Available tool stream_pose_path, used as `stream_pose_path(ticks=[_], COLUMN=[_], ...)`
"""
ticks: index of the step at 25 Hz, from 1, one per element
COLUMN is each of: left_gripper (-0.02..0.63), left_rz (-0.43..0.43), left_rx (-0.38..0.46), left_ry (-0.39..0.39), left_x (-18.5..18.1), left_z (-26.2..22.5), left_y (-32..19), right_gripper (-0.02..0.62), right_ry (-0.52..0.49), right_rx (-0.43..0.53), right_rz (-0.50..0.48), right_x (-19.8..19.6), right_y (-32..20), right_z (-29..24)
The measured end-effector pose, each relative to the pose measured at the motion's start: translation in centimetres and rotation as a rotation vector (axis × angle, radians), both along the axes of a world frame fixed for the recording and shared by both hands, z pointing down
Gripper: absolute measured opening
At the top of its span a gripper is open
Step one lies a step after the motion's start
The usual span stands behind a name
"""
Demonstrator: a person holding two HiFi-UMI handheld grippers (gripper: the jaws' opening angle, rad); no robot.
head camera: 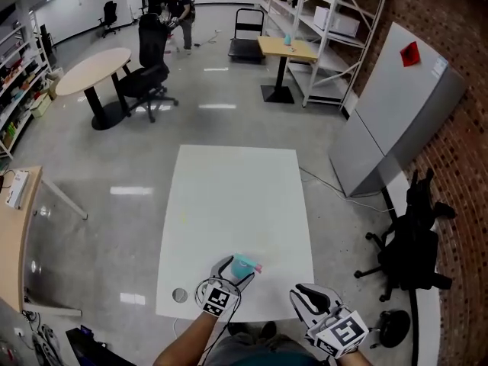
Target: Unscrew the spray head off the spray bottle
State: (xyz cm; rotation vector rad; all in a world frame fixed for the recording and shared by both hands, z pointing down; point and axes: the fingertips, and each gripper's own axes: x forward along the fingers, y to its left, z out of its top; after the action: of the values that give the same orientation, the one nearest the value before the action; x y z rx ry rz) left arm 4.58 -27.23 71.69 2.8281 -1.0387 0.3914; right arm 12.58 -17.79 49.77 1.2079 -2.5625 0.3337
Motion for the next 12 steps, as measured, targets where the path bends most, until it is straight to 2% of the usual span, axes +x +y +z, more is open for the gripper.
stream_pose_path(ticks=[4,7,12], left_gripper=[0.345,0.345,0.345], left_rz=[0.093,0.088,0.078], left_rx=[0.045,0.056,0.068], left_ry=[-0.059,-0.077,-0.051], left_x=[2.3,3.2,4.4], left_z=[1.1,1.7,2.0], left_y=[-0.8,-1.7,-3.0], right_gripper=[0.048,0.048,0.048], right_ry=[0.018,0.042,0.070], right_rx=[-0.029,-0.051,-0.078], right_rz=[-0.001,-0.028,-0.101], right_x=[0.2,0.0,-1.3], right_y=[-1.8,-2.9,-4.6], right_z=[1.2,2.3,4.5])
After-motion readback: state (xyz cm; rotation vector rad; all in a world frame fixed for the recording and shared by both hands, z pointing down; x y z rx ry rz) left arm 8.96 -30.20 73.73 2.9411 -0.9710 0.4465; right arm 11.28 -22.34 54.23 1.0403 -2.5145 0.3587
